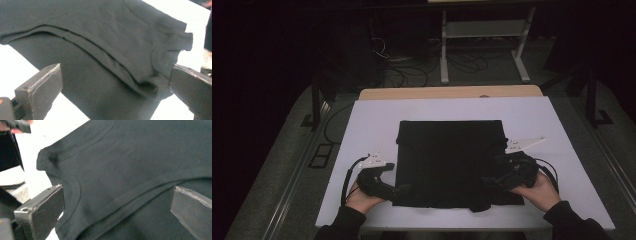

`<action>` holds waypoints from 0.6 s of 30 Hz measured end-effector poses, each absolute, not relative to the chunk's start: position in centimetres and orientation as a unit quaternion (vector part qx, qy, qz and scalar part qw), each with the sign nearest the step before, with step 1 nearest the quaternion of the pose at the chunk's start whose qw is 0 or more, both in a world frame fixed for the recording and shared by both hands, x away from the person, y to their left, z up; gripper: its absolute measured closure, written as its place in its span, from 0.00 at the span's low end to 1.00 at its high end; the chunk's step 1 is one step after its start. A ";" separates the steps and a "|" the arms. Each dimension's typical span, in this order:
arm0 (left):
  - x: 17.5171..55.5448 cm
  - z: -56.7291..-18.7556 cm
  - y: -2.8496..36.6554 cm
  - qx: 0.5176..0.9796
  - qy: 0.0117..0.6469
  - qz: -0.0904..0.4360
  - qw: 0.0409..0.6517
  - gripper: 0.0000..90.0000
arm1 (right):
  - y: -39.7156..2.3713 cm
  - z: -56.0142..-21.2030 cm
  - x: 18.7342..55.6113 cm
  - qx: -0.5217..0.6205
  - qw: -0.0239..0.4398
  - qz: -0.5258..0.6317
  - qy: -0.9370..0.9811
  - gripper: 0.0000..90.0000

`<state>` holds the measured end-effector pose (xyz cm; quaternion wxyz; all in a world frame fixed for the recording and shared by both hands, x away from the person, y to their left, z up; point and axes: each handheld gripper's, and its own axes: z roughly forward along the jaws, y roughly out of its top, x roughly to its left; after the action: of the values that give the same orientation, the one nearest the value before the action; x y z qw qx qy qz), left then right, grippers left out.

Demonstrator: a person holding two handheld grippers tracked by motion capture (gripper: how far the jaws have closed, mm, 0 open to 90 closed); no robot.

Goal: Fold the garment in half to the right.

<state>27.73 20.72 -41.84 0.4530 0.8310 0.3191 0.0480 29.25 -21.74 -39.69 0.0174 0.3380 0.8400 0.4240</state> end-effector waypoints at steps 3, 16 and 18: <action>27.6 -42.0 20.9 0.832 0.319 0.048 0.451 0.00 | -21.3 -39.1 29.8 0.336 0.027 0.430 0.837 0.00; 26.9 -42.3 22.1 0.837 0.318 0.056 0.442 0.00 | -18.0 -37.5 33.1 0.319 0.035 0.447 0.835 0.00; 26.8 -42.4 22.4 0.837 0.320 0.056 0.441 0.00 | -17.5 -37.4 33.5 0.319 0.033 0.450 0.833 0.00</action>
<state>26.81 22.39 -42.41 0.4411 0.8365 0.3201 0.0561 33.47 -17.53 -37.35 0.0327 0.3195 0.8333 0.4500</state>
